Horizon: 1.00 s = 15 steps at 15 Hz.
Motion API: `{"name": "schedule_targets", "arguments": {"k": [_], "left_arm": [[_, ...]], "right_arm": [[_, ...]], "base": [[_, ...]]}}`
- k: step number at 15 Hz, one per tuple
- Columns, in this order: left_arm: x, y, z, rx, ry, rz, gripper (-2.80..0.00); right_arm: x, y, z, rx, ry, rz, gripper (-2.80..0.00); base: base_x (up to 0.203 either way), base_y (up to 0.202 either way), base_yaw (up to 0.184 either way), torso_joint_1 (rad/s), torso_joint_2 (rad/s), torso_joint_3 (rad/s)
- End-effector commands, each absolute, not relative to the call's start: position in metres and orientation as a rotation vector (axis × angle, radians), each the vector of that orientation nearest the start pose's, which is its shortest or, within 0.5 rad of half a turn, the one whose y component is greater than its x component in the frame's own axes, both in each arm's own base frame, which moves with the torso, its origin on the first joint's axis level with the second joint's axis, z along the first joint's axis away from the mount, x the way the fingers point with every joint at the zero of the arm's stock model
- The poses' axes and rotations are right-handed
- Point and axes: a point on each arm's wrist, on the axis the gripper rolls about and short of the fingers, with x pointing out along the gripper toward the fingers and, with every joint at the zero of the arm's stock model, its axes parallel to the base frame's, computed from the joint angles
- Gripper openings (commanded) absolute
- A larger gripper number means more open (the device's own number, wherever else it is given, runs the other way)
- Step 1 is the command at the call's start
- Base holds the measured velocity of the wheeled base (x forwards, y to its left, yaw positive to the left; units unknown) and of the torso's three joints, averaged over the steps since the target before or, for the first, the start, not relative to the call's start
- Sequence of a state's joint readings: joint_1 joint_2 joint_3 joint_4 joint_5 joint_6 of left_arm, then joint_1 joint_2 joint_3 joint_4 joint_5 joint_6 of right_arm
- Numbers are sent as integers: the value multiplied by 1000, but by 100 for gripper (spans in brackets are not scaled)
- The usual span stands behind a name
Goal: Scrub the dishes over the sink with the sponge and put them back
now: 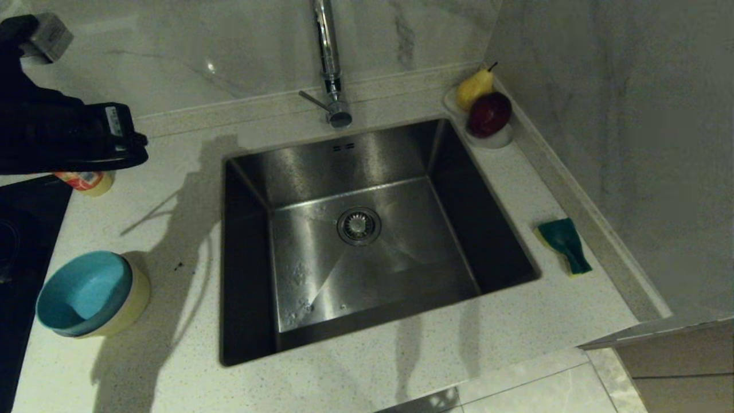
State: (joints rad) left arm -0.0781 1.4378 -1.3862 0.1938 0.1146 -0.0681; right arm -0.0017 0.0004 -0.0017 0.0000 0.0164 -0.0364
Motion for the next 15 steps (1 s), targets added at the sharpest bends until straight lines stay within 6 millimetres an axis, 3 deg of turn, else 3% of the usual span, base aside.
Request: {"name": "schedule_targets", "arguments": {"k": [1,5,9,12,13,15], "left_arm": [[167,-21,354,-56,133,-21,-280],[63,-6,335,-76,-1,-10,-280],[-5,5,300,-87,-112,150,-280],[-32,4,264,-85,-141,217,-280],[-42,3,244,-83,-150,230,-280],[-33,3,203,-82,-75,257,-280]], "right_arm": [[-23,0,76,-37,0,15,-280],[-23,0,76,-37,0,15,-280],[-23,0,76,-37,0,15,-280],[-23,0,76,-37,0,15,-280],[-23,0,76,-37,0,15,-280],[-23,0,76,-37,0,15,-280]], "base": [[0,0,0,0,0,0],[0,0,0,0,0,0],[0,0,0,0,0,0],[0,0,0,0,0,0],[0,0,0,0,0,0],[0,0,0,0,0,0]]}}
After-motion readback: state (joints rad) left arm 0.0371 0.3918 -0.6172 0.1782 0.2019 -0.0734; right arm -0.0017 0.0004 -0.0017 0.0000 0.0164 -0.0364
